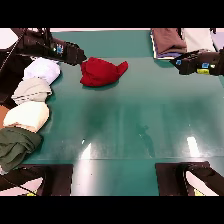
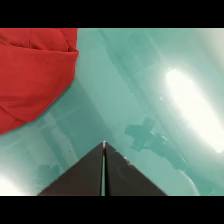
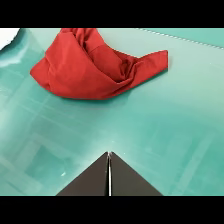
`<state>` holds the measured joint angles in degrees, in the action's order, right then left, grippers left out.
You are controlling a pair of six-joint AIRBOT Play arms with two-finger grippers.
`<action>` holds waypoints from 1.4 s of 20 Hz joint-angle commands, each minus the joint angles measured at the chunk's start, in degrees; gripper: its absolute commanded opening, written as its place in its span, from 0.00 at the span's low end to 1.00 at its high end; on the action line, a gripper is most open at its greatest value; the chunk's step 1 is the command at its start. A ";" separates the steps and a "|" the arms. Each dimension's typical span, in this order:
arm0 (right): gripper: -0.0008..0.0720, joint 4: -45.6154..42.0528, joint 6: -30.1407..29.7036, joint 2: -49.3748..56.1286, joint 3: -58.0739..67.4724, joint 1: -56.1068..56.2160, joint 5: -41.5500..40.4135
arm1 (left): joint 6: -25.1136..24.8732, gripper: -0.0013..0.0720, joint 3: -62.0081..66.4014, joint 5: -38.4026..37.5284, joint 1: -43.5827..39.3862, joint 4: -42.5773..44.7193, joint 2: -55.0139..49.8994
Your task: Fold the shirts.
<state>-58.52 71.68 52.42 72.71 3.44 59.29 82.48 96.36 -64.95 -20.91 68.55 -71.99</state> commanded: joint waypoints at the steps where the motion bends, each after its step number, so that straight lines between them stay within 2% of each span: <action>1: 0.03 0.00 0.02 0.00 0.04 0.04 0.00 | 0.00 0.05 0.00 0.02 0.00 0.02 -0.02; 11: 0.03 0.00 0.02 0.00 0.04 0.04 0.00 | 0.00 0.05 0.00 0.02 0.00 0.02 -0.02; 15: 0.03 0.04 0.02 0.00 0.04 0.04 -0.37 | -0.46 0.06 0.00 9.03 0.02 0.70 -0.17; 16: 0.03 0.11 0.02 0.00 0.04 0.04 -1.38 | -0.31 0.34 0.00 12.09 0.00 3.39 -0.68; 17: 0.03 0.66 0.02 0.00 0.04 0.04 -2.49 | 2.19 0.78 -0.02 15.04 0.02 6.60 -1.84; 18: 0.03 1.11 0.02 -0.02 0.04 0.04 -3.37 | 6.05 0.87 0.00 16.94 0.33 9.79 -3.41; 20: 0.03 1.79 0.02 -0.02 0.04 0.04 -3.76 | 9.11 0.87 0.00 18.12 1.49 11.87 -8.37; 24: 0.03 1.99 0.02 0.00 0.04 0.04 -3.85 | 9.14 0.87 0.00 18.25 2.25 11.34 -21.75; 28: 0.03 2.01 0.02 0.00 0.04 0.04 -3.85 | 9.14 0.87 0.00 21.70 2.25 5.51 -32.92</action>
<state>-56.66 71.70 52.42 72.71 3.42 55.59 91.09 96.36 -45.74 -18.83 77.23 -97.84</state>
